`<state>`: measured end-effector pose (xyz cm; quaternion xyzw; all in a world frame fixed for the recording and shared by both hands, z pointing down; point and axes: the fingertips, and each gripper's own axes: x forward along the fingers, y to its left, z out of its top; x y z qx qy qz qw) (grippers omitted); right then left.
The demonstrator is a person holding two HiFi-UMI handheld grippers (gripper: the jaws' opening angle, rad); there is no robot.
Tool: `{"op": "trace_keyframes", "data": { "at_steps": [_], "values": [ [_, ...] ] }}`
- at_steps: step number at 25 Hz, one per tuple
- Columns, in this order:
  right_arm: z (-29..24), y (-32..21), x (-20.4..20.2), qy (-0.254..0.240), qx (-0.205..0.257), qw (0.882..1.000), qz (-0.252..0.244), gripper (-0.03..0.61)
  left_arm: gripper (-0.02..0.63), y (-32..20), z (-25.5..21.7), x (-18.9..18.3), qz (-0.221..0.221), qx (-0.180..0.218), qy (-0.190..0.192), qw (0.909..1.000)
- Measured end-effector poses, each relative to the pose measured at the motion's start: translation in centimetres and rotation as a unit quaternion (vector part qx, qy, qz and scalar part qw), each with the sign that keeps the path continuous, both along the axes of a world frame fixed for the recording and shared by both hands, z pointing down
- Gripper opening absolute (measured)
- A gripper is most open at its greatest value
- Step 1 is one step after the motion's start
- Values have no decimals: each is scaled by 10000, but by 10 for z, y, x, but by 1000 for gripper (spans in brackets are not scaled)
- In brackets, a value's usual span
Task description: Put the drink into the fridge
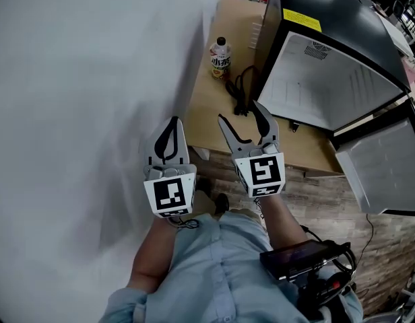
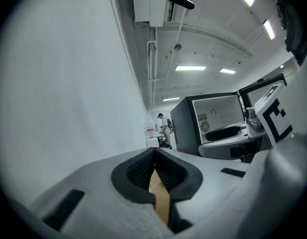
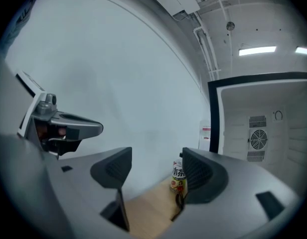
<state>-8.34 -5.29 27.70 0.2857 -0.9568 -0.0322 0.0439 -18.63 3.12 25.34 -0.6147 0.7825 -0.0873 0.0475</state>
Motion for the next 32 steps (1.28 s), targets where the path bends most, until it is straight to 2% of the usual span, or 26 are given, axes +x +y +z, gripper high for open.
{"op": "trace_keyframes", "data": {
  "at_steps": [8,17,25,32],
  "values": [
    [10,-30,-31,89,-47,9999,-95,319,9,-32,3,-26,-58,-5,110,9999],
    [44,-84,-81,250,-421,9988,-42,324,9,-97,26,-60,215,-175,367,9989],
    [104,-149,-113,439,-883,9941,442,353,9,-158,72,-102,419,-409,632,9963],
    [152,-198,-139,629,-986,9903,749,419,9,-205,110,-135,419,-539,810,9944]
  ]
}}
